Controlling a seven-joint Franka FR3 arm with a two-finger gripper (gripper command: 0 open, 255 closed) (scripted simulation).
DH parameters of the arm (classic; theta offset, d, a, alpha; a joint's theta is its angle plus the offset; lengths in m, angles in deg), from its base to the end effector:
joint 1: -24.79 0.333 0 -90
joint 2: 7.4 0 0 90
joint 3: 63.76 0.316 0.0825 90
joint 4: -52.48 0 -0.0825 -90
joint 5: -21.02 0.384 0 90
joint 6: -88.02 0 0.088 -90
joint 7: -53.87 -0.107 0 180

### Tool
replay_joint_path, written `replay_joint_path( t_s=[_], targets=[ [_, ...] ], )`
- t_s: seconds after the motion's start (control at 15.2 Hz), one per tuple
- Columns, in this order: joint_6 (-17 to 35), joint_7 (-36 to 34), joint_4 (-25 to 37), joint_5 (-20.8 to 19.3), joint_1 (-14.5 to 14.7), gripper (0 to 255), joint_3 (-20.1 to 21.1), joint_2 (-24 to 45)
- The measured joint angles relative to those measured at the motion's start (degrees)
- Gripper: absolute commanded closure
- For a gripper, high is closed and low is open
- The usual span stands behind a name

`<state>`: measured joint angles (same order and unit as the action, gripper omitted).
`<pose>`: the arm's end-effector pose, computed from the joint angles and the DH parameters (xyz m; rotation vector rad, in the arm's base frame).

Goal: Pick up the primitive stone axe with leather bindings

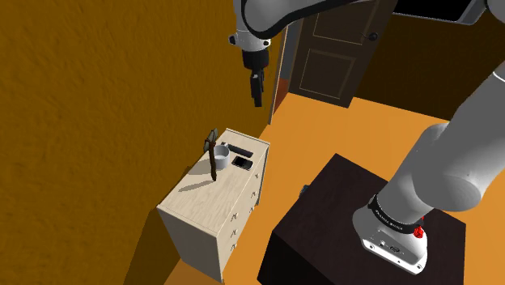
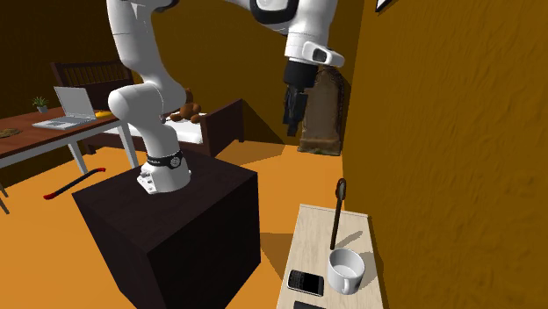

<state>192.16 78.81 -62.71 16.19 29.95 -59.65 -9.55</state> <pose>0.5209 0.0783 0.4584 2.9223 0.9422 -0.2543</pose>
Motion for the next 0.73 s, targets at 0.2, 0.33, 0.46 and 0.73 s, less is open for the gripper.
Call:
replay_joint_path(
  t_s=[0.2, 0.33, 0.46, 0.73],
  targets=[
    [0.0, 2.4, 5.1, -1.2, 0.8, 0, 0.8, 6.5],
    [0.1, 3.9, 8.5, -2.0, 1.4, 0, 1.4, 11.0],
    [0.3, 5.4, 12.6, -3.1, 2.1, 0, 1.8, 16.2],
    [-0.8, 8.2, 20.5, -5.1, 3.7, 0, 2.9, 25.0]
  ],
)
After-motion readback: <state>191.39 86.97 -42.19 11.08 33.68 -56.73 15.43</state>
